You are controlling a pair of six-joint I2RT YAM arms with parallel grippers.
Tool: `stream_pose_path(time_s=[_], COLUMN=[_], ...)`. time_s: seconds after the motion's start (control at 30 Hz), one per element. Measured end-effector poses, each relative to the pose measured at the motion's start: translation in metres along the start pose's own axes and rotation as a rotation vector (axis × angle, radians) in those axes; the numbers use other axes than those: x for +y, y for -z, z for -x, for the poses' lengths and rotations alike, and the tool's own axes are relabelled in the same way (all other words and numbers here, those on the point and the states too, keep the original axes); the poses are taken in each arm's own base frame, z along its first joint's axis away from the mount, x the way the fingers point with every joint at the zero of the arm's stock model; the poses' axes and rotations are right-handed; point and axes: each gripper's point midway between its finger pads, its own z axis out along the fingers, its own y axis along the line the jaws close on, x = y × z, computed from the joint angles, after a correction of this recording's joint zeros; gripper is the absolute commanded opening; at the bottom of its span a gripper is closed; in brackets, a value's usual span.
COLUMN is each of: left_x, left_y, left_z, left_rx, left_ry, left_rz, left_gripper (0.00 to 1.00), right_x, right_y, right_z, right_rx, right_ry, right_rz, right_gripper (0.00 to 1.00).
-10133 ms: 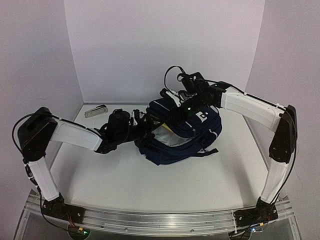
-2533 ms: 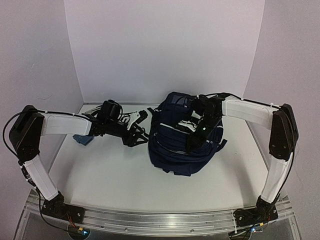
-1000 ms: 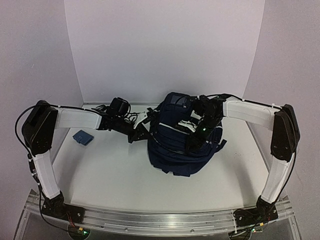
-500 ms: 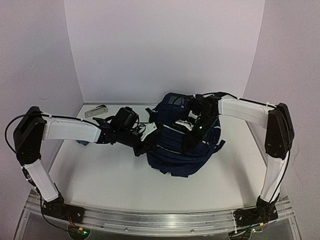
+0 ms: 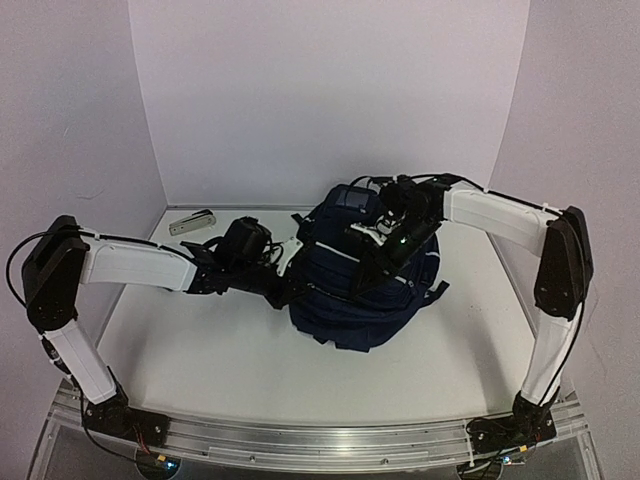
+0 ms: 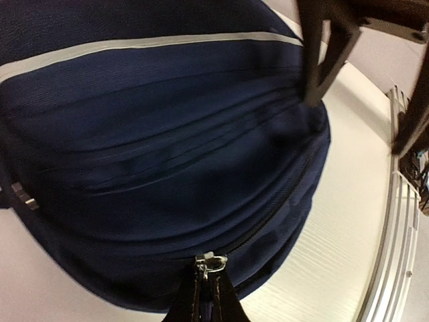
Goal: Pack the student bag
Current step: Zip the student bag at the center of the board.
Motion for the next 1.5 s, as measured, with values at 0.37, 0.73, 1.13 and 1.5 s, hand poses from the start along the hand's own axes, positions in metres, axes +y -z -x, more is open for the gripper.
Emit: stream_pose_path(time_s=[0.37, 0.73, 1.13, 1.5], left_x=[0.057, 0.014, -0.042, -0.062], left_y=[0.026, 0.014, -0.004, -0.044], left_z=[-0.003, -0.006, -0.023, -0.037], left_rx=[0.017, 0.042, 0.095, 0.133], left_ry=[0.082, -0.012, -0.073, -0.028], left_rz=[0.1, 0.012, -0.026, 0.041], left_gripper=[0.0, 0.0, 0.0, 0.0], right_x=[-0.058, -0.074, -0.041, -0.021], right_y=[0.085, 0.009, -0.027, -0.04], right_z=[-0.022, -0.071, -0.048, -0.016], right_rx=[-0.194, -0.003, -0.008, -0.027], right_ry=[-0.117, -0.201, -0.164, -0.181], right_rz=[-0.157, 0.0, 0.087, 0.116], right_gripper=[0.67, 0.67, 0.62, 0.59])
